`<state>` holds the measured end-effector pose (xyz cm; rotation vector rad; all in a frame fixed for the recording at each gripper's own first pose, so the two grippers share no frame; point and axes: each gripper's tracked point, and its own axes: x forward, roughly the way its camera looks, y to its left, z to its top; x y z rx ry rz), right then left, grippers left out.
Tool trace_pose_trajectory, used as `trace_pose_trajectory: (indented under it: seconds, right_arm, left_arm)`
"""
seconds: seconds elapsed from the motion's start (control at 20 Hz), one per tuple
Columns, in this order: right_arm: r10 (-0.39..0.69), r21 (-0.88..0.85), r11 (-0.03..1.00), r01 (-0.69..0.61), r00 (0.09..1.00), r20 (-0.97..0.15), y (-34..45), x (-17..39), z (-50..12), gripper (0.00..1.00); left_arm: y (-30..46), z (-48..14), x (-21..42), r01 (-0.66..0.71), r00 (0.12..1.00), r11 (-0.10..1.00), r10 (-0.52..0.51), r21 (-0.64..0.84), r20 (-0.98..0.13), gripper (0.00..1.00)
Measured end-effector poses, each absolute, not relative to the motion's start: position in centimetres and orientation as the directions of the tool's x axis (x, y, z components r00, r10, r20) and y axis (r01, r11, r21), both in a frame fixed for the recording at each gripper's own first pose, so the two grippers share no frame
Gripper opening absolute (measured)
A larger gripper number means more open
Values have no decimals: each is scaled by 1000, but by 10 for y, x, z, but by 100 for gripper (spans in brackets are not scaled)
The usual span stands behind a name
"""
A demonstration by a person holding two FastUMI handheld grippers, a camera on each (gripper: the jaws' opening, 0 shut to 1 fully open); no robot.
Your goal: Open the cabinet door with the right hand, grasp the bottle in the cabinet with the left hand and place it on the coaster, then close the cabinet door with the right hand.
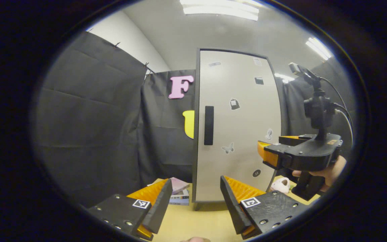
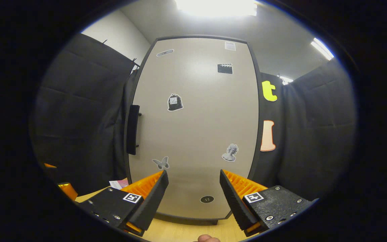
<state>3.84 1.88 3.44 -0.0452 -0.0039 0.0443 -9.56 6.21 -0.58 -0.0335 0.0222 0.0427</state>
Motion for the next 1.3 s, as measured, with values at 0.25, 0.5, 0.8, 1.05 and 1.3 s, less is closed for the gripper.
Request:
trace_pose_trajectory:
  seconds: [0.25,0.5,0.8,1.05,1.3]
  right_arm:
    - [97,15,995,-97,995,13,54,68,52,95]
    - [179,27,983,-179,984,3,106,90,65,95]
    - [220,0,976,-220,975,-24,163,122,64,95]
    - [186,-44,981,-187,982,-28,179,141,67,90]
    - [243,-20,969,-245,968,-71,194,145,55,36]
  left_arm:
    - [52,-1,-113,-12,1000,1000,12,25,-7,86]
    - [41,-1,-122,26,1000,996,-26,83,-5,82]
    - [58,-27,-134,4,998,999,-1,51,-64,82]
    - [64,-36,-168,-54,995,998,57,31,-80,82]
    - [61,-30,-172,-68,995,997,70,28,-76,82]
